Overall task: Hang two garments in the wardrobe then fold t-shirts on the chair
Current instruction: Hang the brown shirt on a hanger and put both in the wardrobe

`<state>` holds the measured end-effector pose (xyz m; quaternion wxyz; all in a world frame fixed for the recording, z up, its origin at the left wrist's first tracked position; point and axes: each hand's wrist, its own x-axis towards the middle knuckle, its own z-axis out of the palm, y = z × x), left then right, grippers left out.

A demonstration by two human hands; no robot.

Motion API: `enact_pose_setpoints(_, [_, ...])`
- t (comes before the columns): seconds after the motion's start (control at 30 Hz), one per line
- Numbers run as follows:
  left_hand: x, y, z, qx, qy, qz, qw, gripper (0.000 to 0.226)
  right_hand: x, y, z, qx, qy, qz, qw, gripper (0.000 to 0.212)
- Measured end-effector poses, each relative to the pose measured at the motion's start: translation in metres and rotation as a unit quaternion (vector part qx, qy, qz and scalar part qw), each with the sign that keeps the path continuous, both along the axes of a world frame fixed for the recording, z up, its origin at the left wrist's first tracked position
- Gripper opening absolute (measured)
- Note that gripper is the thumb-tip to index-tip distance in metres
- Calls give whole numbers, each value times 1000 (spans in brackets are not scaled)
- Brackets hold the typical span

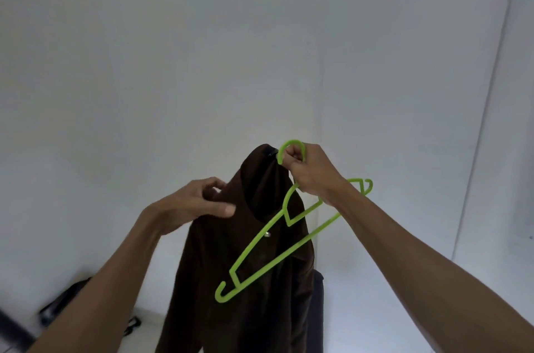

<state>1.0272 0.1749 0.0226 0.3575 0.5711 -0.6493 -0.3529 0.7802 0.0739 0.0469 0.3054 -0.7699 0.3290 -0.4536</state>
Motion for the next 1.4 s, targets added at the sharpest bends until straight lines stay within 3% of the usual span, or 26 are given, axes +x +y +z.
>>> enact_pose_setpoints(0.07, [-23, -4, -4, -33, -18, 72, 997, 75, 10, 6, 0, -15, 21, 11, 1000, 25])
enact_pose_setpoints(0.13, [-48, -10, -7, -78, -69, 133, 986, 60, 17, 11, -2, -29, 40, 15, 999, 22])
enact_pose_setpoints(0.2, [-64, -14, -12, -130, -155, 221, 954, 36, 20, 14, -2, -45, 60, 2, 997, 22])
enact_pose_setpoints(0.27, [-72, -13, -13, -164, -243, 317, 902, 27, 18, 15, -1, -57, 79, -36, 995, 23])
enact_pose_setpoints(0.33, [-71, -12, -14, -157, -301, 370, 865, 24, 12, 13, -1, -60, 83, -80, 992, 22])
enact_pose_setpoints(0.43, [-65, -13, -23, -116, -335, 393, 849, 23, 5, 15, -7, -65, 100, -126, 985, 15])
enact_pose_setpoints(0.5, [-62, -20, -33, -116, -300, 406, 855, 25, 3, 19, -13, -72, 123, -151, 978, 14])
enact_pose_setpoints(0.57, [-61, -29, -41, -119, -208, 415, 878, 27, 3, 22, -18, -76, 130, -163, 975, 16])
enact_pose_setpoints(0.63, [-61, -38, -44, -101, -21, 412, 905, 21, 3, 24, -23, -67, 132, -163, 975, 16])
enact_pose_setpoints(0.7, [-57, -43, -47, -73, 170, 390, 902, 15, 11, 23, -33, -58, 143, -159, 975, 17])
enact_pose_setpoints(0.73, [-52, -45, -49, -80, 197, 382, 899, 14, 19, 22, -40, -54, 146, -158, 975, 17])
enact_pose_setpoints(0.8, [-49, -47, -44, -138, 124, 371, 910, 18, 17, 17, -44, -37, 134, -151, 979, 19])
enact_pose_setpoints(0.9, [-45, -42, -29, -235, -124, 355, 896, 30, 2, 11, -43, -25, 131, -139, 981, 26])
enact_pose_setpoints(0.97, [-40, -39, -20, -224, -235, 348, 879, 30, -8, 9, -38, -20, 105, -149, 983, 31])
enact_pose_setpoints(1.03, [-37, -36, -17, -197, -294, 347, 869, 28, -15, 9, -28, 12, 28, -155, 987, 35])
enact_pose_setpoints(1.2, [-25, -32, -19, -147, -332, 343, 866, 25, -26, 4, 6, 35, -108, -186, 976, 42])
enact_pose_setpoints(1.4, [-37, -32, -13, -133, -324, 325, 879, 29, 6, 8, 6, 16, -108, -210, 972, 48])
